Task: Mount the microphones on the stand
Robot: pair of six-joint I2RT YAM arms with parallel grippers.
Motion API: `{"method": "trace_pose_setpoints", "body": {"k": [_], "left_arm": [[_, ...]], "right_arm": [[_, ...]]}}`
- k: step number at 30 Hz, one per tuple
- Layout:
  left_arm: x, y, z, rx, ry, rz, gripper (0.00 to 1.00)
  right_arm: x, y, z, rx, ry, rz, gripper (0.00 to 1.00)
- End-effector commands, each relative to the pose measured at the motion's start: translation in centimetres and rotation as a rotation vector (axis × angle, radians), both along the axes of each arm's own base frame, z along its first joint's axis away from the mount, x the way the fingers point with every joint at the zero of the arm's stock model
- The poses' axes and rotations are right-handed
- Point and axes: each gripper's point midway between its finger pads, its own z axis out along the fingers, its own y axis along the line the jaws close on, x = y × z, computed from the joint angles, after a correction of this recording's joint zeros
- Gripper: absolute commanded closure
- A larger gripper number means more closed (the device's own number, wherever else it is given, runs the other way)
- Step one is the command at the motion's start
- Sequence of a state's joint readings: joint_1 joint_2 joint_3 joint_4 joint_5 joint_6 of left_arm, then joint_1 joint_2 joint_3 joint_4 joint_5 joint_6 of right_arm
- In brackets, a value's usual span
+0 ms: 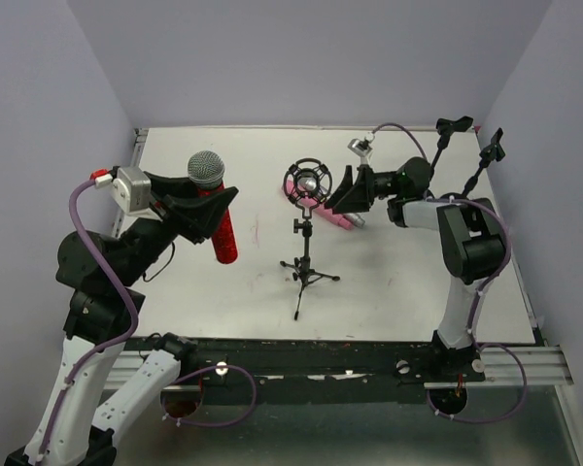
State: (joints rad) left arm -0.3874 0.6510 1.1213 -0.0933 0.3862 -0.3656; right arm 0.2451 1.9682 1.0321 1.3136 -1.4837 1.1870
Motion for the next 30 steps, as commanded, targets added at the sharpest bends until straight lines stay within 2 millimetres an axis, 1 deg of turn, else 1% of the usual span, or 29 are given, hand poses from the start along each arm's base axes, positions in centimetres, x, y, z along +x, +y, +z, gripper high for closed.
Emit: {"method": "trace_pose_setpoints", "body": {"k": [1, 3, 5, 6, 8, 10, 12, 13, 15, 18, 21, 22, 24, 25, 26, 28, 29, 30], "left_arm": [[-1.3, 0.1, 1.3, 0.006, -0.064, -0.017, 1.00], [-1.6, 0.3, 1.5, 0.005, -0.076, -0.015, 1.00], [-1.9, 0.5, 1.6, 0.003, -0.079, -0.010, 1.00], [-2.0, 0.5, 1.6, 0.003, -0.079, -0.012, 1.00], [-2.3, 0.7, 1.7, 0.002, -0.083, -0.008, 1.00], [-2.5, 0.8, 1.8, 0.004, -0.083, -0.004, 1.00], [-2.7, 1.1, 1.9, 0.008, -0.085, 0.004, 1.00], [-2.7, 1.2, 1.9, 0.008, -0.084, 0.009, 1.00], [-2.6, 1.2, 2.0, 0.012, -0.082, 0.017, 1.00], [-2.6, 1.3, 2.4, 0.016, -0.074, 0.019, 1.00], [-2.9, 1.4, 2.9, 0.017, -0.079, 0.021, 1.00], [-2.9, 1.4, 2.9, 0.018, -0.077, 0.022, 1.00], [-2.8, 1.5, 3.0, 0.018, -0.074, 0.029, 1.00], [-2.7, 1.6, 3.0, 0.019, -0.073, 0.034, 1.00], [-2.6, 1.6, 3.0, 0.017, -0.072, 0.038, 1.00], [-2.4, 1.6, 3.0, 0.014, -0.069, 0.042, 1.00], [-2.4, 1.6, 3.1, 0.010, -0.070, 0.041, 1.00], [-2.4, 1.6, 3.3, 0.006, -0.074, 0.040, 1.00]], "right_arm": [[-0.5, -0.7, 3.3, 0.002, -0.412, 0.125, 0.01], [0.7, -0.4, 4.7, -0.019, -0.370, 0.127, 0.00], [2.4, 0.0, 6.0, -0.035, -0.301, 0.117, 0.00], [3.7, 0.3, 7.2, -0.038, -0.288, 0.111, 0.00], [6.1, 0.7, 8.7, -0.030, -0.227, 0.087, 0.00], [8.0, 1.1, 10.2, -0.022, -0.192, 0.072, 0.00], [9.0, 1.4, 11.5, 0.011, -0.203, 0.065, 0.00], [9.7, 1.7, 11.9, 0.025, -0.148, 0.053, 0.00], [10.7, 2.0, 12.7, 0.038, -0.140, 0.041, 0.00], [11.3, 1.9, 15.5, 0.076, -0.180, 0.011, 0.00], [10.6, 1.7, 19.6, 0.139, -0.231, -0.020, 0.00], [10.4, 1.7, 21.3, 0.157, -0.252, -0.034, 0.00], [10.8, 1.8, 24.5, 0.176, -0.264, -0.089, 0.01], [11.8, 1.9, 25.7, 0.189, -0.262, -0.145, 0.00], [12.0, 1.9, 27.4, 0.201, -0.295, -0.197, 0.00], [14.1, 1.8, 29.3, 0.175, -0.361, -0.365, 0.00], [15.8, 1.5, 29.0, 0.111, -0.399, -0.481, 0.00], [17.1, 0.8, 29.4, 0.046, -0.517, -0.604, 0.00]]}}
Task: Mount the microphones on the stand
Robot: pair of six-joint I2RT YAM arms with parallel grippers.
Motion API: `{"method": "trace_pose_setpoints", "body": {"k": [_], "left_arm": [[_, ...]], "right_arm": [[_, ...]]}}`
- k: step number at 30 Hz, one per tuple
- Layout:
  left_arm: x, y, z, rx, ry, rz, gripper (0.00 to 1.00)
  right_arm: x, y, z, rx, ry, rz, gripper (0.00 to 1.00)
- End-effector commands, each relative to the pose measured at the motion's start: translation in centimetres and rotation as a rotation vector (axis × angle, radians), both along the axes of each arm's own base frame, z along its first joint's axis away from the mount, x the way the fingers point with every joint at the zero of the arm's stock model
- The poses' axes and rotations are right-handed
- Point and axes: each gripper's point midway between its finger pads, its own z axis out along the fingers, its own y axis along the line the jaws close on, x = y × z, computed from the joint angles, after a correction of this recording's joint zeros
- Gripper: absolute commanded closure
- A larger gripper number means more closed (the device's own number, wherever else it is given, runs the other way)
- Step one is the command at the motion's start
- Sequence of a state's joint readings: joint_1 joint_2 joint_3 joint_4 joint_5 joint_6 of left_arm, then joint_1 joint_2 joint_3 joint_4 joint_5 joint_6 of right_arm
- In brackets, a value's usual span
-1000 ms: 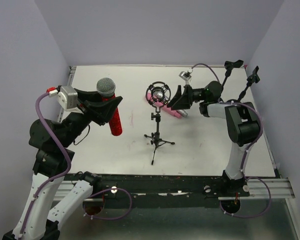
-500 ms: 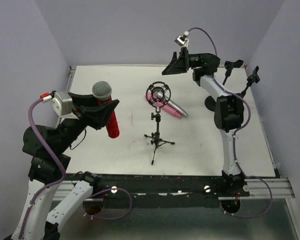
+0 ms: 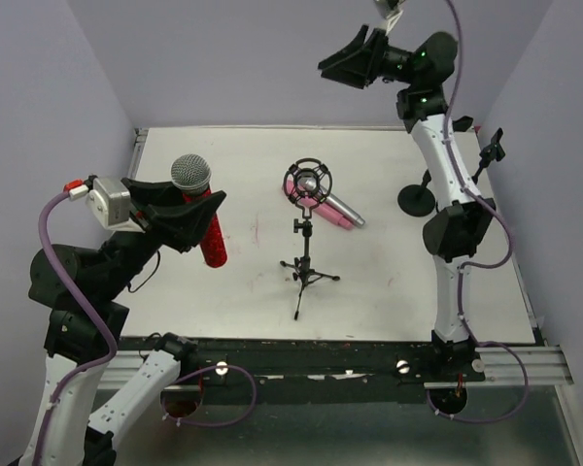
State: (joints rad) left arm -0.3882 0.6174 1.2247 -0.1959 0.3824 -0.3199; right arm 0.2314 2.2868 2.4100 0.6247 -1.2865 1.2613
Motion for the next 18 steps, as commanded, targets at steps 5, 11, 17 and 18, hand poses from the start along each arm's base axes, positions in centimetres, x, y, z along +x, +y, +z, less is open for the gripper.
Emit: {"method": "trace_pose_setpoints", "body": {"k": [5, 11, 17, 18], "left_arm": [[0.6, -0.1, 1.2, -0.022, -0.025, 0.009, 1.00], [1.7, -1.0, 1.4, 0.002, -0.042, -0.013, 1.00], [2.6, -1.4, 2.6, 0.014, -0.085, -0.010, 1.00], [2.5, -1.4, 2.9, 0.014, -0.096, -0.015, 1.00]], "right_arm": [[7.9, -7.2, 1.3, -0.395, -0.378, -0.908, 0.00], [3.3, -9.3, -1.6, -0.447, -0.445, -0.935, 0.00], [-3.1, -11.6, -4.4, -0.494, -0.337, -0.958, 0.05], [-4.9, -11.1, -5.4, -0.501, -0.322, -0.895, 0.06]]}}
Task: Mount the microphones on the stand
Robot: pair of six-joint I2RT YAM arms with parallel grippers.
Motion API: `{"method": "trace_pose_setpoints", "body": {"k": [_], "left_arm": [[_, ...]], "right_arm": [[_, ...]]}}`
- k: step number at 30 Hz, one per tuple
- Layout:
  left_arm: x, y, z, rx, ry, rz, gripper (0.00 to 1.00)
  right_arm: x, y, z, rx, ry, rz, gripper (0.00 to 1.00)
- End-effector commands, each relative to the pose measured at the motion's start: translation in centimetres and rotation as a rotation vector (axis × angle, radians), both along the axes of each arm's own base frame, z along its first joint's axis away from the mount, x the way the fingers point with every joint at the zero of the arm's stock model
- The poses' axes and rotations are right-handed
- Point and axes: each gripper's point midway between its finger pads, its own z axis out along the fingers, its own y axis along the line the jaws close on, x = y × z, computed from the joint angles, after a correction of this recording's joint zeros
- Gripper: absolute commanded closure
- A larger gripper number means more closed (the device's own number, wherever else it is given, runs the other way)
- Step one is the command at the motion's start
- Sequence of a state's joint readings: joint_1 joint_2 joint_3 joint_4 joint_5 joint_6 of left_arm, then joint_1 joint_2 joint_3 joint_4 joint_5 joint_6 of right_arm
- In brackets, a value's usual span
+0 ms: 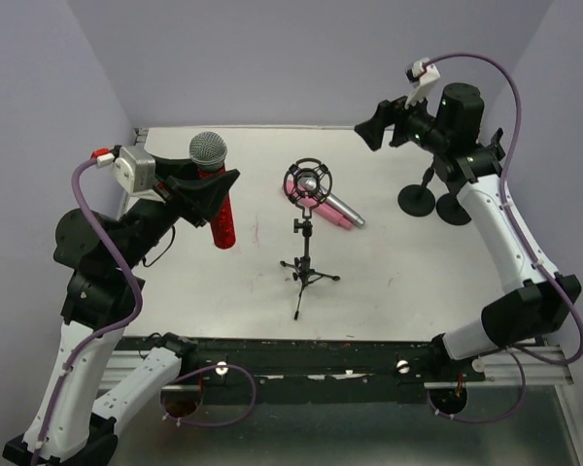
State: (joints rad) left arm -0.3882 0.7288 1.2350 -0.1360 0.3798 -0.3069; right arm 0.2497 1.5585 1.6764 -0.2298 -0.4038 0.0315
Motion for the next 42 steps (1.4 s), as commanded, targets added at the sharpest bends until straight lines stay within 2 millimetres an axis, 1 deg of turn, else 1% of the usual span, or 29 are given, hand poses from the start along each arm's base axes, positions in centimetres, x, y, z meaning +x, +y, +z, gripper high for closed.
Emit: {"method": "trace_pose_setpoints", "body": {"k": [1, 2, 4, 5, 6, 8, 10, 11, 12, 13, 16, 17, 18, 20, 22, 24, 30, 32, 33, 35, 36, 42], "left_arm": [[-1.3, -0.1, 3.5, -0.007, -0.131, -0.026, 1.00], [-1.3, -0.1, 3.4, -0.004, -0.135, -0.028, 1.00], [-1.6, 0.0, 3.2, 0.000, -0.143, -0.026, 1.00], [-1.8, 0.1, 3.0, 0.000, -0.147, -0.026, 1.00], [-2.0, 0.2, 2.6, -0.001, -0.146, -0.026, 1.00], [-2.4, 0.3, 2.1, -0.006, -0.147, -0.028, 1.00], [-2.8, 0.5, 1.4, -0.010, -0.140, -0.026, 1.00], [-3.0, 0.7, 1.1, -0.013, -0.136, -0.024, 1.00], [-3.1, 0.8, 0.8, -0.014, -0.131, -0.019, 1.00], [-3.3, 0.9, 0.6, -0.018, -0.127, -0.019, 1.00], [-3.7, 1.1, -0.1, -0.021, -0.112, -0.015, 1.00], [-3.7, 1.3, -0.4, -0.024, -0.106, -0.011, 1.00], [-3.8, 1.3, -0.4, -0.027, -0.104, -0.009, 1.00], [-3.8, 1.5, -0.8, -0.031, -0.090, -0.003, 1.00], [-3.7, 1.5, -1.1, -0.034, -0.079, 0.001, 1.00], [-3.7, 1.6, -1.4, -0.037, -0.066, 0.004, 1.00], [-3.5, 1.8, -2.1, -0.057, -0.025, 0.018, 1.00], [-3.5, 2.0, -2.1, -0.069, -0.017, 0.025, 1.00], [-3.5, 2.1, -2.1, -0.075, -0.014, 0.026, 1.00], [-3.6, 2.1, -1.9, -0.083, -0.013, 0.027, 1.00], [-3.6, 2.2, -2.0, -0.085, -0.009, 0.031, 1.00], [-3.4, 2.1, -1.7, -0.089, -0.003, 0.029, 1.00]], "right_arm": [[-7.4, -0.5, -1.3, -0.049, 0.026, 0.100, 0.07], [-9.5, 0.0, -2.5, -0.068, 0.046, 0.178, 0.07], [-13.5, 0.4, -5.5, -0.129, 0.071, 0.312, 0.08], [-16.4, 0.9, -6.8, -0.157, 0.073, 0.435, 0.08], [-18.3, 0.9, -8.5, -0.192, 0.090, 0.511, 0.07], [-21.8, 1.4, -11.1, -0.198, 0.102, 0.669, 0.06], [-23.8, 2.0, -12.8, -0.151, 0.088, 0.761, 0.06], [-24.2, 2.3, -13.3, -0.136, 0.096, 0.787, 0.06], [-24.4, 2.7, -13.6, -0.123, 0.105, 0.806, 0.06], [-24.1, 3.1, -13.7, -0.120, 0.110, 0.797, 0.07], [-24.3, 4.7, -13.5, -0.102, 0.123, 0.821, 0.08], [-24.0, 5.2, -13.5, -0.088, 0.134, 0.810, 0.09], [-24.1, 5.6, -13.7, -0.080, 0.142, 0.813, 0.11], [-23.2, 6.3, -14.6, -0.073, 0.170, 0.754, 0.12], [-22.8, 7.0, -15.3, -0.073, 0.186, 0.726, 0.12], [-23.0, 8.0, -15.4, -0.052, 0.199, 0.729, 0.12], [-24.8, 11.3, -14.0, -0.042, 0.180, 0.792, 0.12], [-25.3, 12.3, -14.0, -0.047, 0.166, 0.811, 0.11], [-25.1, 12.7, -14.3, -0.050, 0.154, 0.802, 0.11], [-25.0, 13.3, -15.0, -0.058, 0.140, 0.796, 0.12], [-24.9, 13.5, -15.0, -0.052, 0.119, 0.796, 0.13], [-24.7, 14.1, -16.1, -0.051, -0.010, 0.810, 0.20]]}}
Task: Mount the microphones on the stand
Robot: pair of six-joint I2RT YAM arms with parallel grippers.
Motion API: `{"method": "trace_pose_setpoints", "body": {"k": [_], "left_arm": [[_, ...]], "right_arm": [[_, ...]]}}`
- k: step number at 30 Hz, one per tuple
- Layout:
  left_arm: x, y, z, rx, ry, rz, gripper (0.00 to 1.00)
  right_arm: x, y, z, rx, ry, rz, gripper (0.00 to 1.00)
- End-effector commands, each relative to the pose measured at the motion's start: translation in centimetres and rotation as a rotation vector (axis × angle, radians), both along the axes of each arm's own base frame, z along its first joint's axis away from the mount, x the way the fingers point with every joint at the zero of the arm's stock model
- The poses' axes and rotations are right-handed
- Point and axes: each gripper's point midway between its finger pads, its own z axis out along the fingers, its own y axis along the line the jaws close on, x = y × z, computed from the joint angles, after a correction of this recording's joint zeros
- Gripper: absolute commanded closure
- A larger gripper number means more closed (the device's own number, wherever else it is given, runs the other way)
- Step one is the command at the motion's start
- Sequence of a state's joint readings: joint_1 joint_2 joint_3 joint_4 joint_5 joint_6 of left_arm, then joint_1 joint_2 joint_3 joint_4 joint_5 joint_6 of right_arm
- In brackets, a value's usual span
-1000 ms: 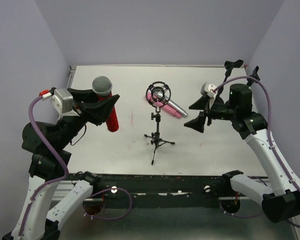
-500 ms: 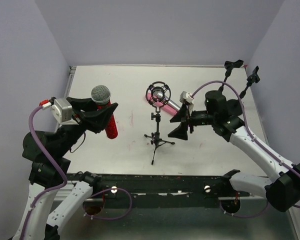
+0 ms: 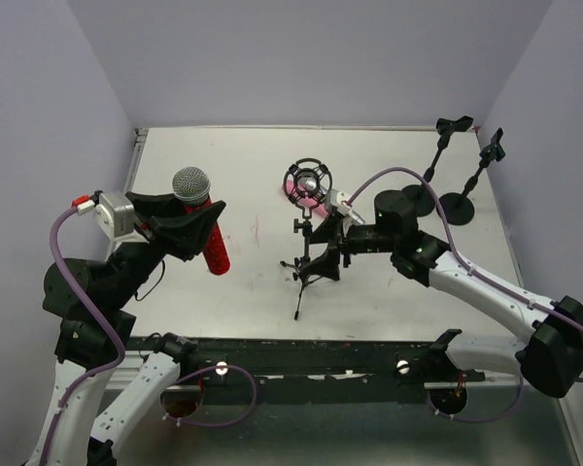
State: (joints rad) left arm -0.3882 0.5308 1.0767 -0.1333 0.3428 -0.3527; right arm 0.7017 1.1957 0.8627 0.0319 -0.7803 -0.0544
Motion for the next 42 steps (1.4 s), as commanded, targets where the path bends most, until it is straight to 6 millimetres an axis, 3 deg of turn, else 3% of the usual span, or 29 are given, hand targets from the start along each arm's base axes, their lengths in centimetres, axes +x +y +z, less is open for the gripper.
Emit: {"method": "trace_pose_setpoints", "body": {"k": [1, 15, 19, 22, 28, 35, 42], "left_arm": [[0.0, 0.2, 0.6, -0.026, 0.005, 0.006, 1.00], [0.7, -0.1, 0.4, -0.021, 0.007, 0.006, 1.00], [0.7, -0.2, 0.5, -0.021, 0.005, 0.003, 1.00], [0.6, -0.2, 0.7, -0.021, 0.000, 0.001, 1.00], [0.6, -0.4, 0.9, -0.013, -0.006, -0.007, 1.00], [0.5, -0.3, 2.1, 0.000, -0.031, -0.002, 1.00], [1.6, -0.8, 5.6, 0.013, -0.100, 0.003, 1.00]], "right_arm": [[1.1, 0.9, -0.2, 0.057, -0.144, -0.016, 0.20], [2.4, 2.0, -1.9, 0.055, -0.332, -0.005, 0.35], [2.5, 2.4, -2.5, 0.050, -0.360, 0.015, 0.53], [2.1, 2.6, -2.8, 0.046, -0.372, 0.051, 0.74], [0.8, 3.3, -2.9, 0.052, -0.408, 0.194, 0.90], [1.2, 6.1, -2.8, 0.061, -0.384, 0.389, 0.94], [2.0, 7.5, -4.2, 0.015, -0.288, 0.500, 0.92]]}}
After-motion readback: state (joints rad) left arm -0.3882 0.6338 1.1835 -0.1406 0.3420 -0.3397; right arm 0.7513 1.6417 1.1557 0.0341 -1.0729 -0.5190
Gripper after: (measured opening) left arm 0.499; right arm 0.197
